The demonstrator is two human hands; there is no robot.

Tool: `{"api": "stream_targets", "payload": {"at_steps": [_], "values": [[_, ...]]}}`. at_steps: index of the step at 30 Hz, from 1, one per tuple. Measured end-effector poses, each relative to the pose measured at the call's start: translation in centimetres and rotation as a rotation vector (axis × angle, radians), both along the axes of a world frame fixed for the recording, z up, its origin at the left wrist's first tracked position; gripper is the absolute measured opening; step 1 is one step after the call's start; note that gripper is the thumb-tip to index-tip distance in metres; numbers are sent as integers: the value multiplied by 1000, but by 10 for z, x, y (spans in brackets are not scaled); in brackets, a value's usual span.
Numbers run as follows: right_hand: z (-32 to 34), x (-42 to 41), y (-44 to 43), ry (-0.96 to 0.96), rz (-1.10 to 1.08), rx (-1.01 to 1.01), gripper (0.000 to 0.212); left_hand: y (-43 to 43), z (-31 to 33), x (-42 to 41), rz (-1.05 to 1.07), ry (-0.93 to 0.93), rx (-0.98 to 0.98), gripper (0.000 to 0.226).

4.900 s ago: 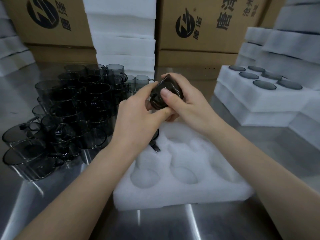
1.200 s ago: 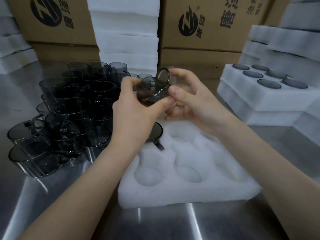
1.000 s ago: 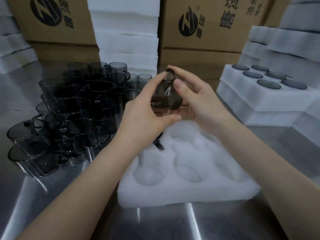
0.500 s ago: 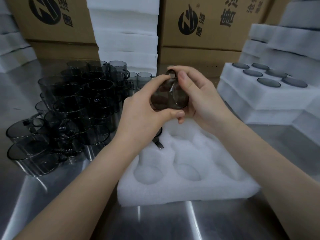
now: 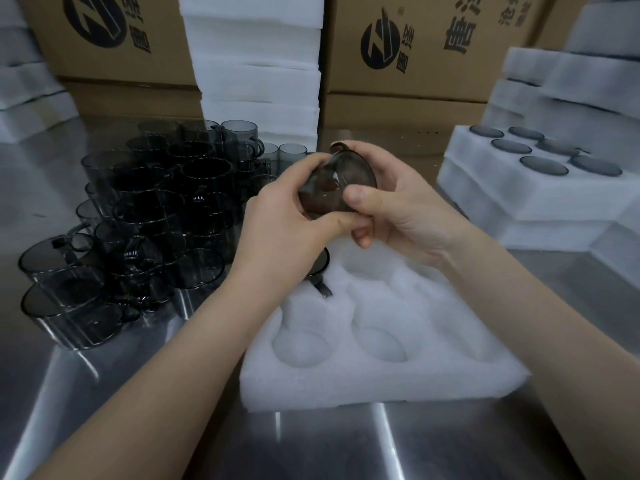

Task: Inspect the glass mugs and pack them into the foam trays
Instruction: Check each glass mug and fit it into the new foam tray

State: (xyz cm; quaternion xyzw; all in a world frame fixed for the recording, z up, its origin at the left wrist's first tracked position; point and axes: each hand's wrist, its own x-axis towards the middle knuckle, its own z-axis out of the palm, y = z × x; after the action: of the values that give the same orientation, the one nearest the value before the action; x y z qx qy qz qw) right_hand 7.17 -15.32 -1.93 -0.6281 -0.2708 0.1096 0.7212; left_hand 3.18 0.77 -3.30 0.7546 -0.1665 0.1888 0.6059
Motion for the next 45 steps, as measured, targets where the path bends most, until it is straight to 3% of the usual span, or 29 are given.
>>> {"api": "stream_targets", "payload": {"at_steps": [4,8,13,19,28,33,38,45], "values": [[1,-5,3,-146,-216,-109,41,-3,0,-2,-12,-62,124,61],[5,-8,5,-163,-323,-63,15,-5,-2,-1,-33,-100,238,83],[8,-5,3,98,-147,140,25,-3,-5,2,-51,-62,173,90],[8,-8,3,104,-145,113,22,-3,-6,2,-9,-127,116,76],[10,-8,1,-58,-231,-76,60,-3,-7,2,28,-155,182,81],[15,-9,-2,-187,-410,-257,51,1,-4,2,213,-31,78,68],[29,-18,-7,-257,-300,-607,20,4,-6,9,379,169,84,23],[25,-31,-3,-442,-274,-929,14,5,-6,11,428,228,96,17]]}}
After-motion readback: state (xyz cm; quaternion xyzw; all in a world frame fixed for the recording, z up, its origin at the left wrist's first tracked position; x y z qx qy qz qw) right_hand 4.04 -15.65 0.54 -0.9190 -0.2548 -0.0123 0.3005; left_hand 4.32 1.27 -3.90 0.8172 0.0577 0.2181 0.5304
